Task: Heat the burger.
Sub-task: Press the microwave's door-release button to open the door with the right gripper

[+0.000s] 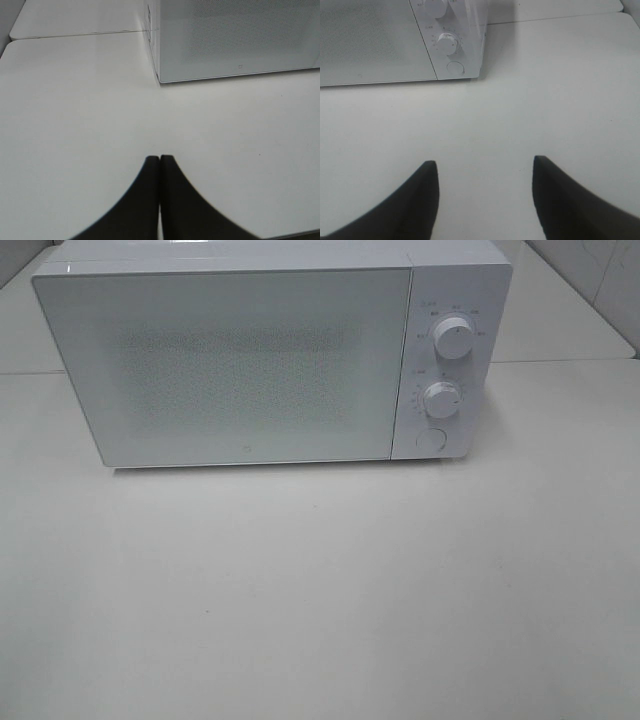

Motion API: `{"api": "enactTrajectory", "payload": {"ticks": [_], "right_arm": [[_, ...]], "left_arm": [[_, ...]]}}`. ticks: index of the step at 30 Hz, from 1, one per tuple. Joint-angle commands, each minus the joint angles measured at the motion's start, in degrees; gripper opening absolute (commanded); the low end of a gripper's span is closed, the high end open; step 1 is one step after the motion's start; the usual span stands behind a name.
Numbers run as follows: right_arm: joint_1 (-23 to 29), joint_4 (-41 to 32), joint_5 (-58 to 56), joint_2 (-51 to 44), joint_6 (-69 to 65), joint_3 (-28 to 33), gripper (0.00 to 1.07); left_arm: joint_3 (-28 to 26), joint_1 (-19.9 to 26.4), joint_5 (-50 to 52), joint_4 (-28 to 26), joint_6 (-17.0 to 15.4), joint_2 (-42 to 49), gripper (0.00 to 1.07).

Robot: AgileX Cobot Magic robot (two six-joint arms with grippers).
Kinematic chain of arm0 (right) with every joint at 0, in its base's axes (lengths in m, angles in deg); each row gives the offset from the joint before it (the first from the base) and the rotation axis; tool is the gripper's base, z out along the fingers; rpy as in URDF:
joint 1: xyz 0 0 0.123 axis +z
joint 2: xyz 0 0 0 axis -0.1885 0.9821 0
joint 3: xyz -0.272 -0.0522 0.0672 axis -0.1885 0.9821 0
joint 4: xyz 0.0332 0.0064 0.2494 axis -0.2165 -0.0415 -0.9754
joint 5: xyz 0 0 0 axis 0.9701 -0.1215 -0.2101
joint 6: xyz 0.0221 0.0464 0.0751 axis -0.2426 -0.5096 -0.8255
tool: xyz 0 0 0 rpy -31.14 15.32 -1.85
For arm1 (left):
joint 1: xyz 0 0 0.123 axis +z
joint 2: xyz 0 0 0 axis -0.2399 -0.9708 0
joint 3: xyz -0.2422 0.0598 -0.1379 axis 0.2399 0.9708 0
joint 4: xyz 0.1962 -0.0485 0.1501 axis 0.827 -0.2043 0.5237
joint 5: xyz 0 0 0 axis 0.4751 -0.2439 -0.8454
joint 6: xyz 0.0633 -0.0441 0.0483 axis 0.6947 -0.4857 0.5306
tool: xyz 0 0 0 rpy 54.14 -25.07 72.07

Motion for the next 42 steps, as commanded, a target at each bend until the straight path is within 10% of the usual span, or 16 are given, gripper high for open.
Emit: {"api": "enactTrajectory", "payload": {"ticks": [1, 25, 42], "right_arm": [[-0.3, 0.1, -0.1, -1.4, 0.7, 0.3, 0.55], [-0.3, 0.1, 0.2, -0.3, 0.7, 0.3, 0.55], [-0.3, -0.2, 19.9, 28.7, 0.7, -1.4, 0.55]], "left_arm": [[0.2, 0.1, 0.5, 0.0, -0.4, 1.1, 0.00], [0.2, 0.1, 0.5, 0.0, -0.4, 1.1, 0.00], [0.2, 0.1, 0.5, 0.0, -0.4, 1.1, 0.00]]}}
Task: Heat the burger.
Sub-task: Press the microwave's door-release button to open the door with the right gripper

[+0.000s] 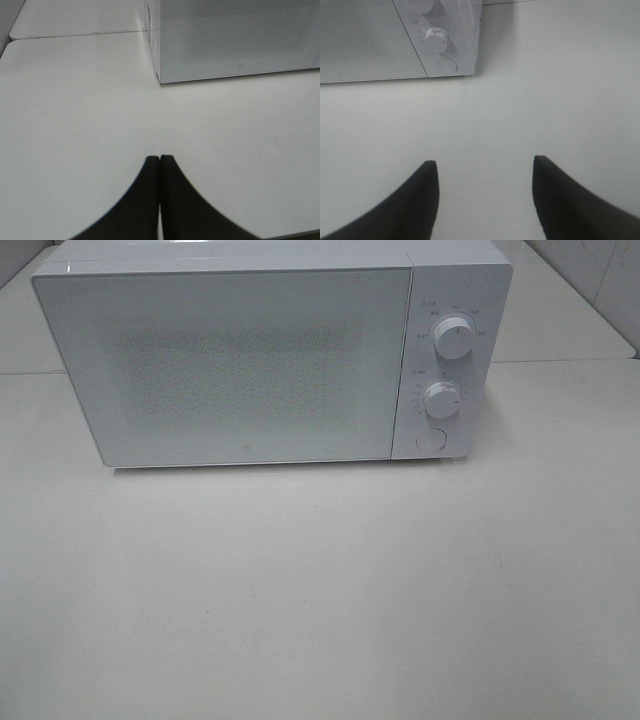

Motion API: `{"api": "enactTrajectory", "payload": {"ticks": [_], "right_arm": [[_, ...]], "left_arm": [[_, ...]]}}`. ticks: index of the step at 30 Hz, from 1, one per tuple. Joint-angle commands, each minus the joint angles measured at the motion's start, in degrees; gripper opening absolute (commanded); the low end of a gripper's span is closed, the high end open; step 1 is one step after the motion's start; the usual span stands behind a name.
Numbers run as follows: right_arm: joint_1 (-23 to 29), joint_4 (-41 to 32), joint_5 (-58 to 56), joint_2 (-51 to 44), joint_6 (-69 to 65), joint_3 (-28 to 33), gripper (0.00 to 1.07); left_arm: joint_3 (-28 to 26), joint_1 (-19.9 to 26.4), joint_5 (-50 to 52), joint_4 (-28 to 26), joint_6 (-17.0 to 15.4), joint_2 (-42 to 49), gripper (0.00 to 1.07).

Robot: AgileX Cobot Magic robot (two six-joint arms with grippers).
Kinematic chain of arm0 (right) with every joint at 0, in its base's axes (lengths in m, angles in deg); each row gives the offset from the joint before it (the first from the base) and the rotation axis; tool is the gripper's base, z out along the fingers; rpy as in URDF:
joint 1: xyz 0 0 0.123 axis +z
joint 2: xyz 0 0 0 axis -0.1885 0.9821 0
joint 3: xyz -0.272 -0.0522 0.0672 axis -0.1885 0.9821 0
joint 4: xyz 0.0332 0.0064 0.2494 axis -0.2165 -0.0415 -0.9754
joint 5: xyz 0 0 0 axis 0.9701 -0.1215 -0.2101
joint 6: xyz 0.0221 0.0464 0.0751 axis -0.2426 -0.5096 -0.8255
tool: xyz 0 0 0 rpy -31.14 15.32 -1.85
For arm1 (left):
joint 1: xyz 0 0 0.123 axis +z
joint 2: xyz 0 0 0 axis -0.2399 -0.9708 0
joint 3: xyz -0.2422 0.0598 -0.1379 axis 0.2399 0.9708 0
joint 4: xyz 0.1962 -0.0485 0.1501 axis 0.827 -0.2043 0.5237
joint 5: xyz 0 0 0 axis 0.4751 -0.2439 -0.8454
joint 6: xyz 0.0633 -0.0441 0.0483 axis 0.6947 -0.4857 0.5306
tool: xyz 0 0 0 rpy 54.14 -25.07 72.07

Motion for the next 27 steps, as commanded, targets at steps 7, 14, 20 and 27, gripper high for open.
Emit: {"api": "enactTrajectory", "payload": {"ticks": [7, 14, 20, 27], "right_arm": [[-0.3, 0.0, 16.0, 16.3, 0.5, -0.4, 0.55], [-0.3, 0.0, 25.7, 24.2, 0.5, -0.4, 0.55], [-0.3, -0.1, 35.5, 32.3, 0.5, -0.4, 0.54], [-0.3, -0.2, 47.9, 42.2, 0.5, -0.4, 0.44]], "left_arm": [[0.2, 0.1, 0.5, 0.0, -0.4, 1.1, 0.00], [0.2, 0.1, 0.5, 0.0, -0.4, 1.1, 0.00], [0.2, 0.1, 0.5, 0.0, -0.4, 1.1, 0.00], [0.2, 0.1, 0.5, 0.0, -0.4, 1.1, 0.00]]}}
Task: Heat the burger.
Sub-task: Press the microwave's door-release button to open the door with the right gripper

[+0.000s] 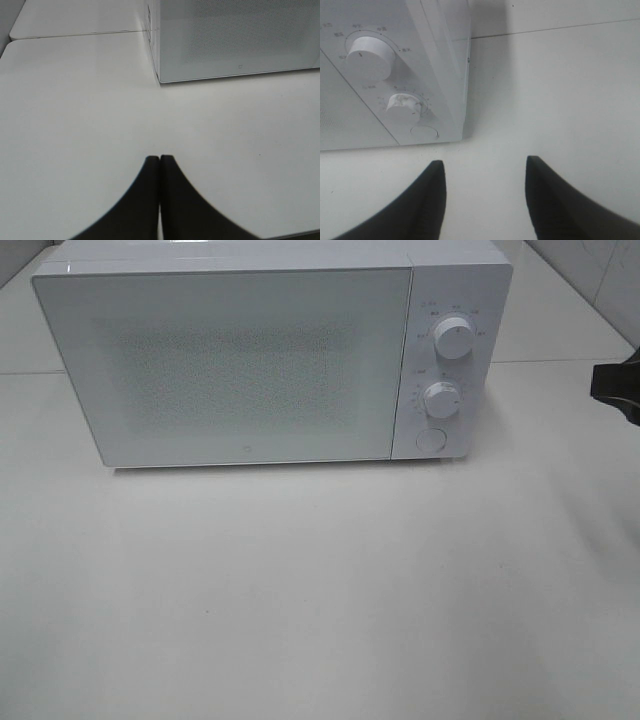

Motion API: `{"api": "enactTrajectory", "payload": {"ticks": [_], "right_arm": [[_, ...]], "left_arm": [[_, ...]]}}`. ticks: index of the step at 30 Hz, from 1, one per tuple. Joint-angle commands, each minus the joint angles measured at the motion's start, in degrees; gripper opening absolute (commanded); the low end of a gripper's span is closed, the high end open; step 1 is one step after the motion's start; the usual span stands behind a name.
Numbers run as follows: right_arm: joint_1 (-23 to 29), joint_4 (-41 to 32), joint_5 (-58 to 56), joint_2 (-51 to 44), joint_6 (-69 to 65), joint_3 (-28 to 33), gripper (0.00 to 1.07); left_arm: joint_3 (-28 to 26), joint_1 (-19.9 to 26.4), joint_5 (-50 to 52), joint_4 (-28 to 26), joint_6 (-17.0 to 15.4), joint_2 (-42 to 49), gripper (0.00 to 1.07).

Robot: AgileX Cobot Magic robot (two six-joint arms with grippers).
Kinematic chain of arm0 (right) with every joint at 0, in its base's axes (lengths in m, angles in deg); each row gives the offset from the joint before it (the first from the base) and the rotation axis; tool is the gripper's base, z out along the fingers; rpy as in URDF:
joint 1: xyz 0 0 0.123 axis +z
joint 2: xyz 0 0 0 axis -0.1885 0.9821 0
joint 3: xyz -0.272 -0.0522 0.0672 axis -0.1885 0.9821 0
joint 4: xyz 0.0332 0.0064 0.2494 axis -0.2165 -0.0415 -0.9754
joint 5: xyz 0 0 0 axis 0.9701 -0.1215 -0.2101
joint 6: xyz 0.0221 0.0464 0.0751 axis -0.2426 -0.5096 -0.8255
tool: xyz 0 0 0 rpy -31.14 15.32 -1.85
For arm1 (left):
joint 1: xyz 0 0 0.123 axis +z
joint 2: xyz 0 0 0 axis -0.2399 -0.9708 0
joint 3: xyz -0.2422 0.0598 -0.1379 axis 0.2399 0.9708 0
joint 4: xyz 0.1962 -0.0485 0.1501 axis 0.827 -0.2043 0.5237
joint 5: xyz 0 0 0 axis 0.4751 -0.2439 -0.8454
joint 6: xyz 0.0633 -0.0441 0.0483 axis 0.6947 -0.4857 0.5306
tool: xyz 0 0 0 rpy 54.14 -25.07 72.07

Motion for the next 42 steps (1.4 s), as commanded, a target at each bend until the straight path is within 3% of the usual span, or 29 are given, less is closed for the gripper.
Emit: {"api": "enactTrajectory", "payload": {"ticks": [1, 4, 6, 8, 9, 10, 15, 21, 25, 32, 42], "right_arm": [[-0.3, -0.2, 7.3, 4.4, 0.5, -0.4, 0.41], [-0.3, -0.2, 13.6, 9.9, 0.0, -0.4, 0.25], [-0.2, -0.2, 15.3, 11.3, -0.1, -0.4, 0.21], [-0.2, -0.1, 19.6, 14.7, -1.2, -0.4, 0.08], [-0.2, -0.1, 19.6, 14.7, -1.2, -0.4, 0.08], [-0.2, 0.1, 21.3, 16.6, -2.3, -0.4, 0.00], [0.4, 3.2, 24.5, 20.2, -5.0, -0.4, 0.00], [6.1, 10.8, 32.0, 25.2, -8.4, -0.4, 0.00], [12.5, 11.0, 37.4, 29.4, -10.6, -0.4, 0.00], [18.8, 11.0, 41.3, 35.6, -12.9, -1.7, 0.00], [19.7, 8.1, 41.0, 42.2, -28.6, -6.1, 0.00]], "left_arm": [[0.2, 0.1, 0.5, 0.0, -0.4, 1.1, 0.00], [0.2, 0.1, 0.5, 0.0, -0.4, 1.1, 0.00], [0.2, 0.1, 0.5, 0.0, -0.4, 1.1, 0.00], [0.2, 0.1, 0.5, 0.0, -0.4, 1.1, 0.00], [0.2, 0.1, 0.5, 0.0, -0.4, 1.1, 0.00], [0.2, 0.1, 0.5, 0.0, -0.4, 1.1, 0.00], [0.2, 0.1, 0.5, 0.0, -0.4, 1.1, 0.00], [0.2, 0.1, 0.5, 0.0, -0.4, 1.1, 0.00], [0.2, 0.1, 0.5, 0.0, -0.4, 1.1, 0.00], [0.2, 0.1, 0.5, 0.0, -0.4, 1.1, 0.00], [0.2, 0.1, 0.5, 0.0, -0.4, 1.1, 0.00]]}}
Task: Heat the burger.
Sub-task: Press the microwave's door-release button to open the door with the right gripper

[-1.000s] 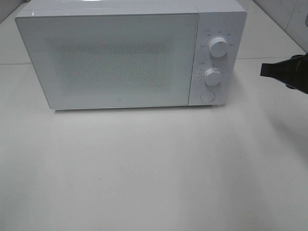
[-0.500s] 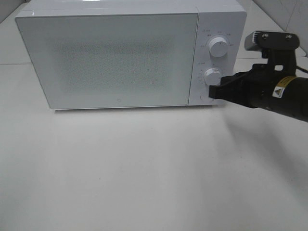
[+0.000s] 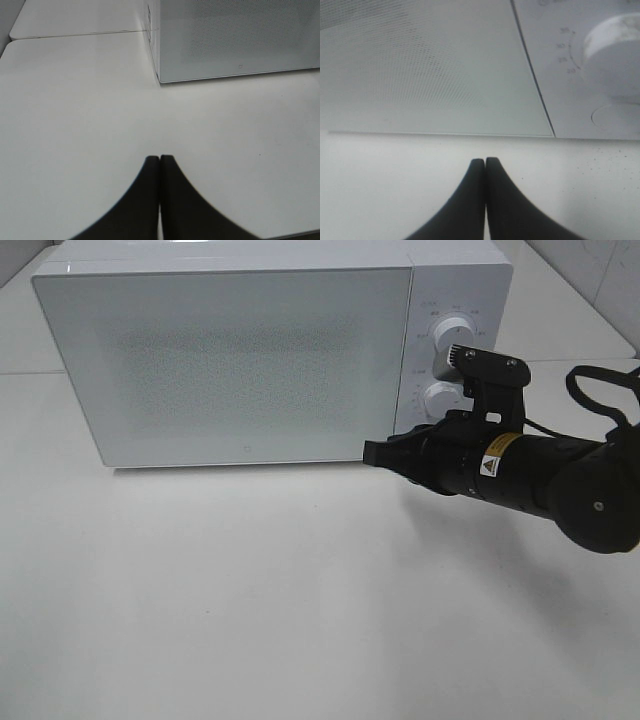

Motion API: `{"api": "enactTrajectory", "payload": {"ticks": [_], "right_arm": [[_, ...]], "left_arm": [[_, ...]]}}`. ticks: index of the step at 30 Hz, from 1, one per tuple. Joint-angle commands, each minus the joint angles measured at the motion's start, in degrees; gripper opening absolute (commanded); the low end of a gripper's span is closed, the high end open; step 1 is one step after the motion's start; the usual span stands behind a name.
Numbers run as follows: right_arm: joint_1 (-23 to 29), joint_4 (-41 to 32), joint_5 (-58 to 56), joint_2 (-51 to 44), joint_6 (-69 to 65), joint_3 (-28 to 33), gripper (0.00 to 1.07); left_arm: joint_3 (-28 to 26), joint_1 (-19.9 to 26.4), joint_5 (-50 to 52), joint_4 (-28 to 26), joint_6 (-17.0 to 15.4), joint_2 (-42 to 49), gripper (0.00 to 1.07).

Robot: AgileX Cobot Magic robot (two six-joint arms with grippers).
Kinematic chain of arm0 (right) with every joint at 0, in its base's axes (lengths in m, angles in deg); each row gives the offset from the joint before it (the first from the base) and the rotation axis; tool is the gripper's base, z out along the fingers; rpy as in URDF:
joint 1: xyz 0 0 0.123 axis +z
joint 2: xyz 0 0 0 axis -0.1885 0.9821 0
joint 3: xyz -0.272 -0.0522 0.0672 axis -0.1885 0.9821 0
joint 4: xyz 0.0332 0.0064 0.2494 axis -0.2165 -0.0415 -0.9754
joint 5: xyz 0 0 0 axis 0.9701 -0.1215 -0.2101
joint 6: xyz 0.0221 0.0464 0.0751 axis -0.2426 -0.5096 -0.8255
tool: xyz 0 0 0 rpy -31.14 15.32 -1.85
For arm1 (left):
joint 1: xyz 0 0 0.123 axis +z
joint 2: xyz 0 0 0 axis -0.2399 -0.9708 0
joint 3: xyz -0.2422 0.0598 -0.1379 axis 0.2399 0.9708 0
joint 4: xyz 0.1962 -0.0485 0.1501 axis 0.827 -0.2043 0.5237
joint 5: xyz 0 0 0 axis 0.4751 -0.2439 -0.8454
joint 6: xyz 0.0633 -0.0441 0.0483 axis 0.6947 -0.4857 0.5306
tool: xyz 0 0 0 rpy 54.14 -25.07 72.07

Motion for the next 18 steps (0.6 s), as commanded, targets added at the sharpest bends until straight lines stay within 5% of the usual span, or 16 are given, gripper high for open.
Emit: {"api": "enactTrajectory", "payload": {"ticks": [1, 12, 18], "right_arm": [[0.1, -2.3, 1.0, 2.6, -9.6, -1.8, 0.00], [0.1, -19.1, 4.5, 5.7, -15.0, -1.9, 0.00], [0.1, -20.5, 7.1, 7.0, -20.3, -3.0, 0.00]], "left_arm": [[0.2, 0.1, 0.5, 0.0, -0.4, 1.1, 0.00], [0.2, 0.1, 0.5, 0.0, -0.4, 1.1, 0.00], [0.2, 0.1, 0.5, 0.0, -0.4, 1.1, 0.00]]}}
